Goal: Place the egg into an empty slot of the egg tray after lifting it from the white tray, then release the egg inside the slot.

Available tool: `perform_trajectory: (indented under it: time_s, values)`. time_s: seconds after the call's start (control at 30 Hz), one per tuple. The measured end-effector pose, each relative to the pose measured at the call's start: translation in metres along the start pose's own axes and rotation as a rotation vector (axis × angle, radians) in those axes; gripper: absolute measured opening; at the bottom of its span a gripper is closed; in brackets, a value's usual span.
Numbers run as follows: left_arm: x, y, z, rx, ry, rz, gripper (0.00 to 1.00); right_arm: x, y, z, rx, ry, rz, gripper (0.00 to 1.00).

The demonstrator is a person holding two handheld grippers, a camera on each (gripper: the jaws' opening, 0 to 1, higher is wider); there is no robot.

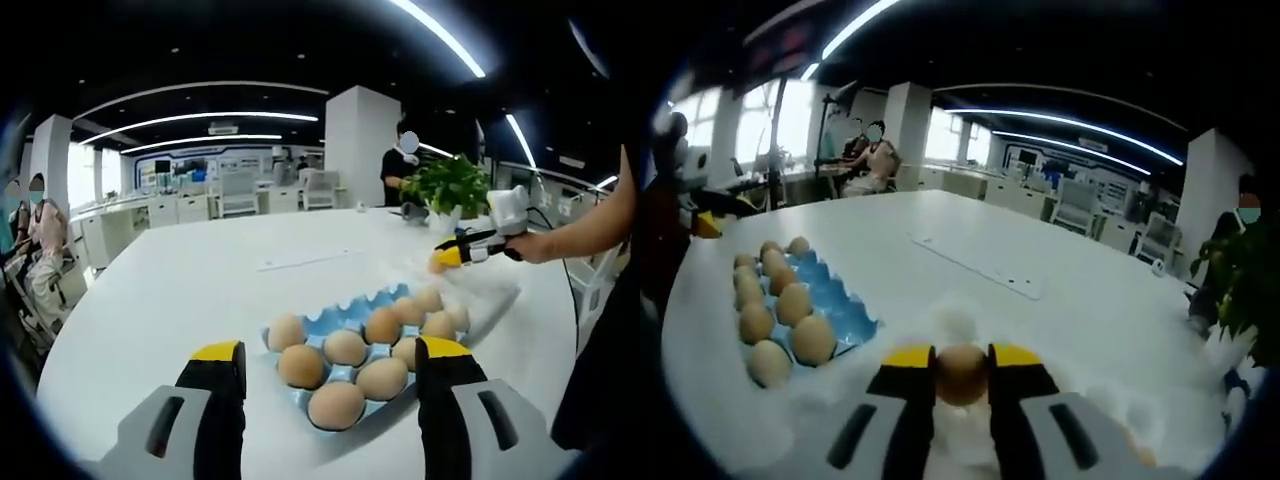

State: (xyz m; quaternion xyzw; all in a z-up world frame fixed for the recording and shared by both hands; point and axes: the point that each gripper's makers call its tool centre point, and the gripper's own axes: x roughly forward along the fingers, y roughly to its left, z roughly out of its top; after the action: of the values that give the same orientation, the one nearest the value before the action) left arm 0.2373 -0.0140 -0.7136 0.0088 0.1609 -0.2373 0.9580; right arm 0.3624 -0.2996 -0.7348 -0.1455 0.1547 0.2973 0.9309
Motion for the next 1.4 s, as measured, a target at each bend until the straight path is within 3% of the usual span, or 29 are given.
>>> perform_trajectory:
  time_s: [0.13, 0.23, 0.33, 0.4, 0.43, 0.47, 0.5, 0.57, 0.6, 0.67, 0.7, 0.83, 0.87, 0.9, 0.93, 0.97, 1.1, 1.17, 1.27, 1.4]
  values:
    - [0.001, -0.002, 0.0, 0.002, 0.0, -0.009, 0.69, 0.003, 0.001, -0.006, 0.011, 0.011, 0.02, 0.19]
    - [0.001, -0.003, 0.0, 0.005, 0.001, -0.014, 0.68, 0.004, -0.001, -0.006, 0.157, 0.0, 0.026, 0.2]
    - [0.002, -0.003, -0.001, 0.005, 0.002, -0.015, 0.68, 0.007, -0.006, -0.013, 0.152, 0.01, 0.019, 0.2]
    - [0.002, -0.003, 0.0, 0.009, 0.004, -0.018, 0.68, 0.009, -0.004, -0.026, 0.131, 0.063, 0.024, 0.13]
    - [0.002, -0.003, 0.0, 0.009, 0.005, -0.019, 0.67, 0.009, 0.0, -0.031, 0.128, 0.082, 0.042, 0.16]
    - [0.002, -0.003, 0.0, 0.011, 0.004, -0.02, 0.67, 0.017, 0.004, -0.026, 0.124, 0.037, 0.049, 0.15]
    - [0.002, -0.003, 0.001, 0.012, 0.004, -0.019, 0.67, 0.021, -0.001, -0.022, 0.092, 0.04, 0.026, 0.14]
    - [0.001, -0.001, 0.001, 0.014, 0.003, -0.012, 0.67, 0.011, 0.001, -0.028, 0.118, 0.052, 0.053, 0.19]
    - [0.001, -0.001, 0.002, 0.01, 0.001, -0.011, 0.67, 0.009, 0.003, -0.03, 0.069, 0.073, 0.072, 0.22]
    - [0.001, -0.001, 0.0, 0.01, 0.006, -0.012, 0.67, 0.006, 0.008, -0.045, -0.022, 0.179, 0.12, 0.32]
    - [0.002, -0.001, 0.0, 0.013, 0.008, -0.016, 0.67, 0.008, 0.007, -0.038, 0.011, 0.159, 0.114, 0.31]
    - [0.004, -0.004, -0.001, 0.006, 0.007, -0.024, 0.66, 0.009, -0.001, -0.039, 0.052, 0.182, 0.118, 0.24]
    - [0.004, -0.005, 0.0, 0.006, 0.006, -0.024, 0.66, 0.011, 0.001, -0.04, 0.035, 0.19, 0.122, 0.24]
    - [0.005, -0.005, 0.0, 0.006, 0.002, -0.025, 0.66, 0.012, 0.002, -0.042, -0.04, 0.198, 0.129, 0.25]
    - [0.005, -0.005, 0.0, 0.005, 0.002, -0.026, 0.66, 0.013, 0.003, -0.043, -0.041, 0.199, 0.131, 0.25]
    - [0.005, -0.005, 0.0, 0.006, 0.002, -0.025, 0.65, 0.012, 0.001, -0.042, -0.003, 0.191, 0.132, 0.25]
    - [0.004, -0.002, 0.001, 0.006, -0.003, -0.016, 0.66, 0.01, 0.001, -0.042, -0.002, 0.175, 0.128, 0.23]
    - [0.002, 0.005, 0.004, 0.025, -0.016, 0.018, 0.71, 0.008, -0.001, -0.039, 0.038, 0.162, 0.105, 0.23]
    - [0.0, 0.006, 0.007, 0.019, -0.029, 0.022, 0.74, 0.001, -0.012, -0.02, 0.139, 0.059, 0.044, 0.23]
    - [-0.001, 0.007, 0.003, 0.013, -0.014, 0.024, 0.74, -0.008, -0.013, -0.003, 0.171, 0.013, 0.029, 0.23]
